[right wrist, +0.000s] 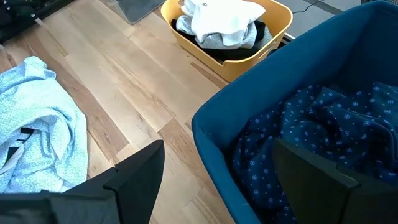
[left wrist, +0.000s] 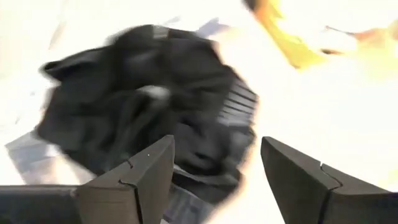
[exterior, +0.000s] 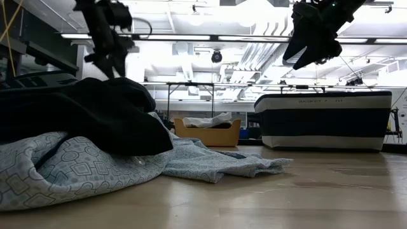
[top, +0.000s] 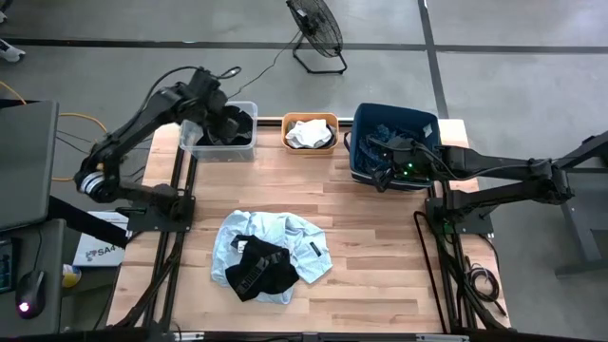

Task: Pick & Place Cloths
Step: Put the black underwear into the transparent bin

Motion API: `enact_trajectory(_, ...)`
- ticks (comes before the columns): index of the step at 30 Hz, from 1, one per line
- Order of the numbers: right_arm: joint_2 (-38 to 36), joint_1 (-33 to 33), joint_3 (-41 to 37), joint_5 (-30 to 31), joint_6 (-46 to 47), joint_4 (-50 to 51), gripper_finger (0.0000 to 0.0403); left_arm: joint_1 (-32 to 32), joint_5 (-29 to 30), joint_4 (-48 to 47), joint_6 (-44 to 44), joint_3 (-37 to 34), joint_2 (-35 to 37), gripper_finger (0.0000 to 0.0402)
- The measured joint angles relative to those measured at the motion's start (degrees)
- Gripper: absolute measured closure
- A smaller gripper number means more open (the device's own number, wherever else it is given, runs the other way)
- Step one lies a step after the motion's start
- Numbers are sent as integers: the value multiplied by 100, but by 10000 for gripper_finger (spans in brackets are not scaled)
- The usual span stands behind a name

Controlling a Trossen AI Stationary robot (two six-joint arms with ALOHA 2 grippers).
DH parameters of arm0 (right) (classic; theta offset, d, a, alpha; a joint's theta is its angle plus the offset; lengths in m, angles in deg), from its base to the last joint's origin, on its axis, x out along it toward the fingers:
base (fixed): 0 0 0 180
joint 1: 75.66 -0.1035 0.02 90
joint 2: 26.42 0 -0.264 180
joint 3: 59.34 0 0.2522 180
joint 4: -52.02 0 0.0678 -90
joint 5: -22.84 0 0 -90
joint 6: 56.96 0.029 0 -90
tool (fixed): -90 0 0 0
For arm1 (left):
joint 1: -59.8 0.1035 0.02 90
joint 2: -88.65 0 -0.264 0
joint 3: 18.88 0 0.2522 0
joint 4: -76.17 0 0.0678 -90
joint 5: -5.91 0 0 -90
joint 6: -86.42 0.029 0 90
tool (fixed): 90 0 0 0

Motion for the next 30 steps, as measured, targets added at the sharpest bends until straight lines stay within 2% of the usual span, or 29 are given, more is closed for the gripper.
enact_trajectory(6,2,0,0,0,1,0,114,-859,-813,-512,341,0,410,168)
enact_trajectory(13,0,0,0,0,1,0,114,-2356,-851,-856,463,-188,474,168)
enact_trajectory(21,2,0,0,0,1,0,114,-3961,-846,-381,497,-1046,470,168)
enact_trajectory(30,2,0,0,0,5,0,114,-5254,-848,670,13,-1781,470,168)
